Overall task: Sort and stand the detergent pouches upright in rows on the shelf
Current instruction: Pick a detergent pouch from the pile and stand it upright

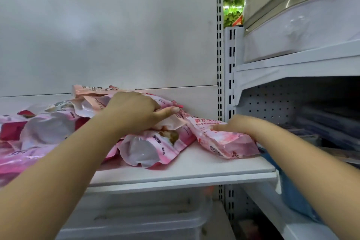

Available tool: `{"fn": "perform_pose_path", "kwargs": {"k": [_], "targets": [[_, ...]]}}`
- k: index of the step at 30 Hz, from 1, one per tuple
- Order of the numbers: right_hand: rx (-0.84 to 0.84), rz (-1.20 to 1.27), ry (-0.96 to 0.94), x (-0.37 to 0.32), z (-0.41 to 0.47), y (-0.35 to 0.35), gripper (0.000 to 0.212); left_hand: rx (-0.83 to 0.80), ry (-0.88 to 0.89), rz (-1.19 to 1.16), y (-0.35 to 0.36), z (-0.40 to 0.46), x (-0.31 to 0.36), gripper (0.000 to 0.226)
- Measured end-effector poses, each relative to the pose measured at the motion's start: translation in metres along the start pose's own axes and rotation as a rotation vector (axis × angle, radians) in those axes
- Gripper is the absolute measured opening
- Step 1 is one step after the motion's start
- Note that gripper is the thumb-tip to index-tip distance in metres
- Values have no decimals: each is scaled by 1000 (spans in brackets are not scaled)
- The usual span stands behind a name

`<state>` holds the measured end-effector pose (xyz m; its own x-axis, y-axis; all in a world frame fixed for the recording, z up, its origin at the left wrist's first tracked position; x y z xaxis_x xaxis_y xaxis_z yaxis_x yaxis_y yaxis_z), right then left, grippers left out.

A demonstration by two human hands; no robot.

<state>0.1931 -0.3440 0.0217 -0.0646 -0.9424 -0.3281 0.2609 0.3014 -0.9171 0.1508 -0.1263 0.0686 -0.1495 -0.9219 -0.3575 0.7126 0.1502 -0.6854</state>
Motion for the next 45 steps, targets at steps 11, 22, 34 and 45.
{"fn": "perform_pose_path", "kwargs": {"k": [11, 22, 34, 45], "targets": [[766, 702, -277, -2, -36, -23, 43, -303, -289, -284, -22, 7, 21, 105], [100, 1569, -190, -5, -50, -24, 71, 237, -523, -1546, -21, 27, 67, 25], [444, 1777, -28, -8, -38, -63, 7, 80, -677, -1925, -18, 26, 81, 10], [243, 1414, -51, 24, -49, -25, 25, 355, -269, -1192, -31, 12, 61, 69]]}}
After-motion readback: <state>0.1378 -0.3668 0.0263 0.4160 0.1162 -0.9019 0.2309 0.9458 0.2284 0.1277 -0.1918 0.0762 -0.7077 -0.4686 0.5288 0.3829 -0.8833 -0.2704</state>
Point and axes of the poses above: each hand's wrist, its own z-axis towards the middle knuckle, its own y-axis out of the palm, x = y × z, the point moved 2 cm from there along z, towards the middle knuckle, and after that the axes turned 14 degrees about x, right-handed, at the moved point
